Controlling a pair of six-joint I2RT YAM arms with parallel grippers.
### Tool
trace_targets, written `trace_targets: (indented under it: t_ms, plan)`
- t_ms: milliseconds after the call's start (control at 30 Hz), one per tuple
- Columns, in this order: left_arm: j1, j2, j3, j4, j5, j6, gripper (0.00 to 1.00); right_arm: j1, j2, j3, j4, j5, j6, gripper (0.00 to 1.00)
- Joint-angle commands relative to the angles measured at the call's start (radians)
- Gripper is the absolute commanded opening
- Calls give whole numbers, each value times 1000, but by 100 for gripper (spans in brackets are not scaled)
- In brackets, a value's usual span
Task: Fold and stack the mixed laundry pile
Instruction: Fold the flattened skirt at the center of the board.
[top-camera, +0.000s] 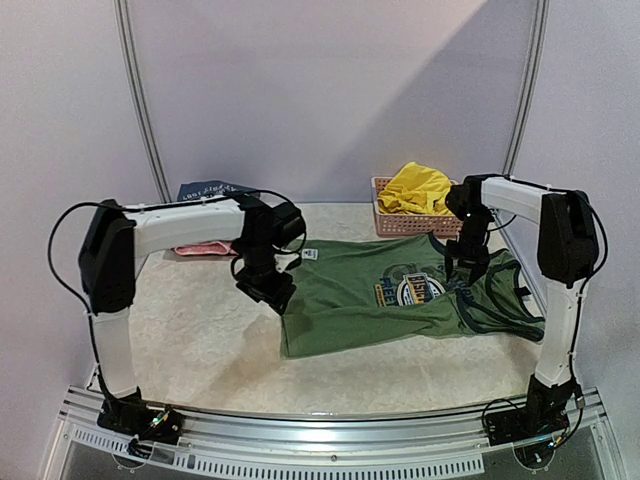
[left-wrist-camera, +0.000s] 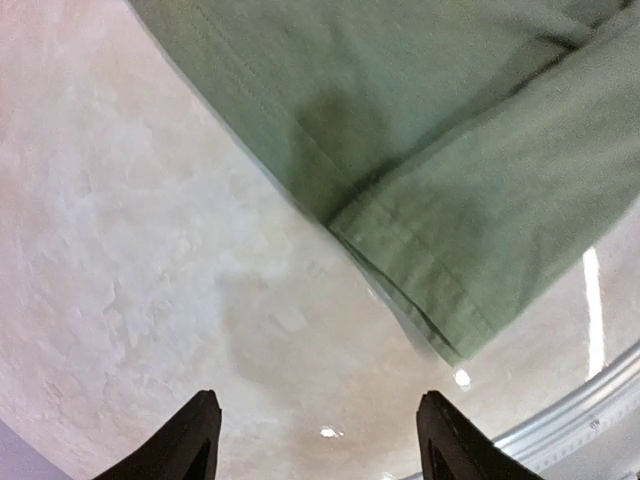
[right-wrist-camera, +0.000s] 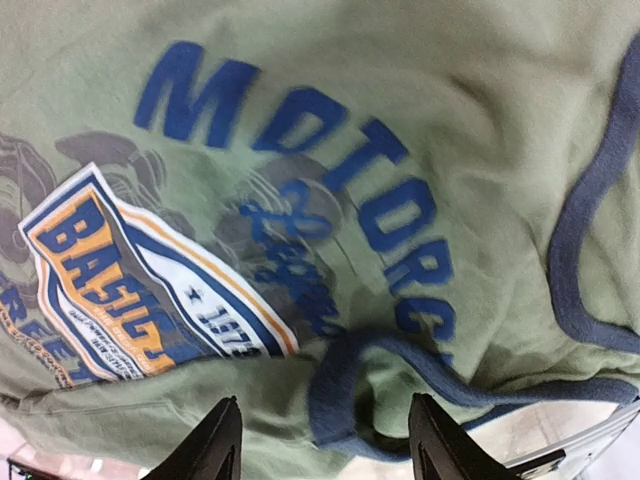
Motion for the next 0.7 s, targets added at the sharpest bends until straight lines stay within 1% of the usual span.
trace_targets:
  t_ms: [0, 133, 233, 333, 467, 667]
  plan:
    - [-4, -203, -181, 104, 118, -2, 69, -51, -159, -111, 54, -45, 47, 58]
    - [-53, -300, -359, 199, 222, 17, 68, -83, -300, -283, 109, -55, 89, 58]
    - [-98, -300, -413, 250, 229, 15, 64, -107, -393, -422, 162, -86, 132, 58]
    - [-121, -273, -453, 316, 238, -17, 60, -119, -472, -517, 191, -107, 159, 58]
    - [-147, -236, -481, 391, 236, -41, 57, -119, -537, -579, 186, -110, 172, 58]
    - [-161, -186, -490, 455, 206, -46, 51, -119, -600, -614, 165, -98, 189, 58]
